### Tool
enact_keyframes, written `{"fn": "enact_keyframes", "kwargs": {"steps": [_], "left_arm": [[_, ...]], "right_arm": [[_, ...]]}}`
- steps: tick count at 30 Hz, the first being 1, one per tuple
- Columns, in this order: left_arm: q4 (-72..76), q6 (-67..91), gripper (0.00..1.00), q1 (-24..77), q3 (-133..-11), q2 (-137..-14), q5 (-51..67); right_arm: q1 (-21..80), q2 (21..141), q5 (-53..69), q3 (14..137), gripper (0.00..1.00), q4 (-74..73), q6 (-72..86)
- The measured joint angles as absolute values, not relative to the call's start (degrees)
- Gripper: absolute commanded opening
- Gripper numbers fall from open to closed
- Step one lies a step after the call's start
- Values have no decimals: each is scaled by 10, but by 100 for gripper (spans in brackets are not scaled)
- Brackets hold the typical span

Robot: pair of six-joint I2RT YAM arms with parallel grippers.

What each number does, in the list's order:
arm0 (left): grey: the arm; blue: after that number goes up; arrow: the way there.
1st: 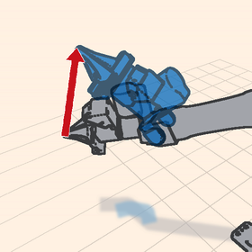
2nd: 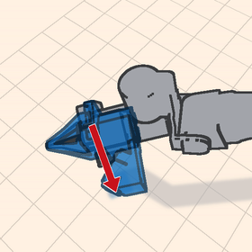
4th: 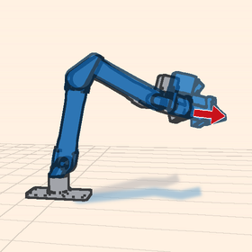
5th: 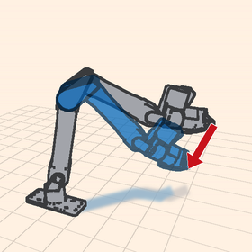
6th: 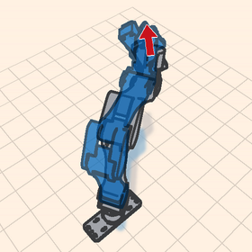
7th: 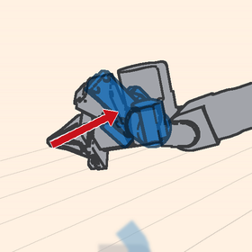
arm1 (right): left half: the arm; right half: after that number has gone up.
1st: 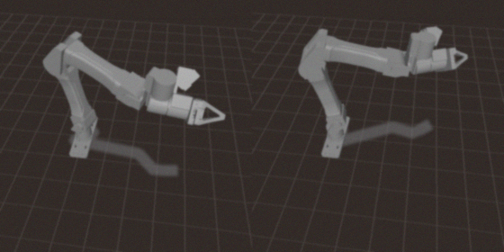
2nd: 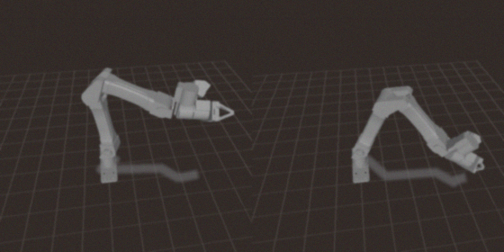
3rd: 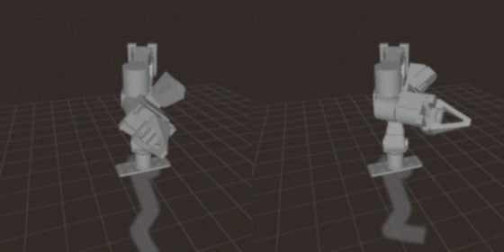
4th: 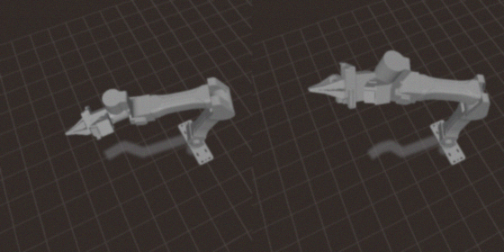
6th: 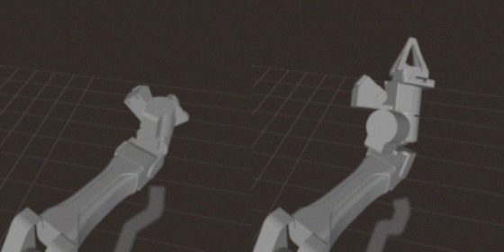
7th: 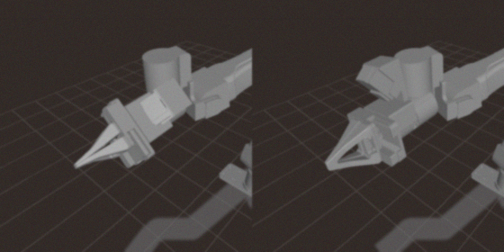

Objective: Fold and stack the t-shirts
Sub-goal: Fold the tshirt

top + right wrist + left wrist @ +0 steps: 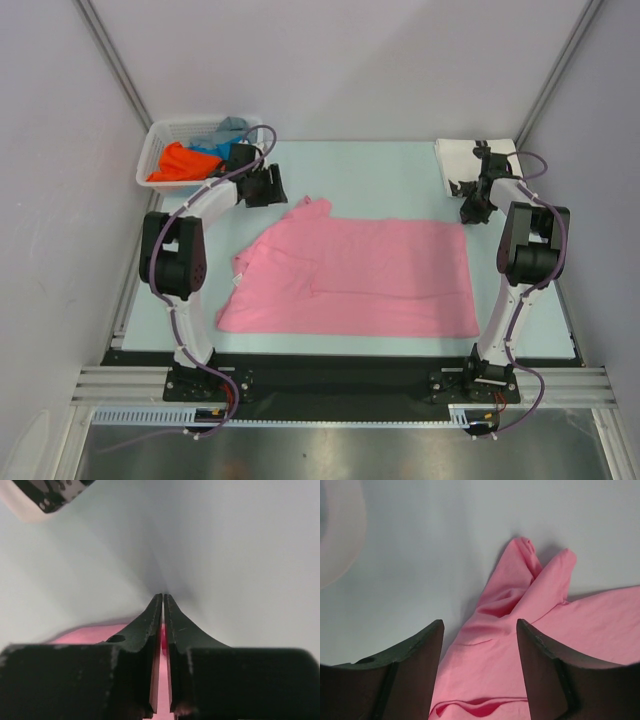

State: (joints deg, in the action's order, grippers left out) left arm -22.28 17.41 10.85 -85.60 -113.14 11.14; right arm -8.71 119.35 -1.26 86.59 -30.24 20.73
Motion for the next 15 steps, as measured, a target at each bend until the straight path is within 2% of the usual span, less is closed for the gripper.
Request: {"fn": "enact_keyframes", "kwargs": {"steps": [2,3,6,10,14,15], "left_arm": [[-209,162,65,117,-857,-1133,103],[-203,157,65,123,-859,-1135,96],[-180,141,62,140,-869,-1151,76],[-149,118,59,156,-883,-1179,57],[-144,103,46,163,-933,-1224,49],[-145,103,46,164,-953,-1239,49]], "right_arm": [[-87,1193,-19,865,18,-293,208],[-87,1193,-21,865,25,-289,209],[-87,1194,-22,865,38,-280,209],[-84,1194,-26,869,43,-281,209],[-77,1194,-31,869,44,-288,210],[-76,1194,-32,869,44,-289,210]]}}
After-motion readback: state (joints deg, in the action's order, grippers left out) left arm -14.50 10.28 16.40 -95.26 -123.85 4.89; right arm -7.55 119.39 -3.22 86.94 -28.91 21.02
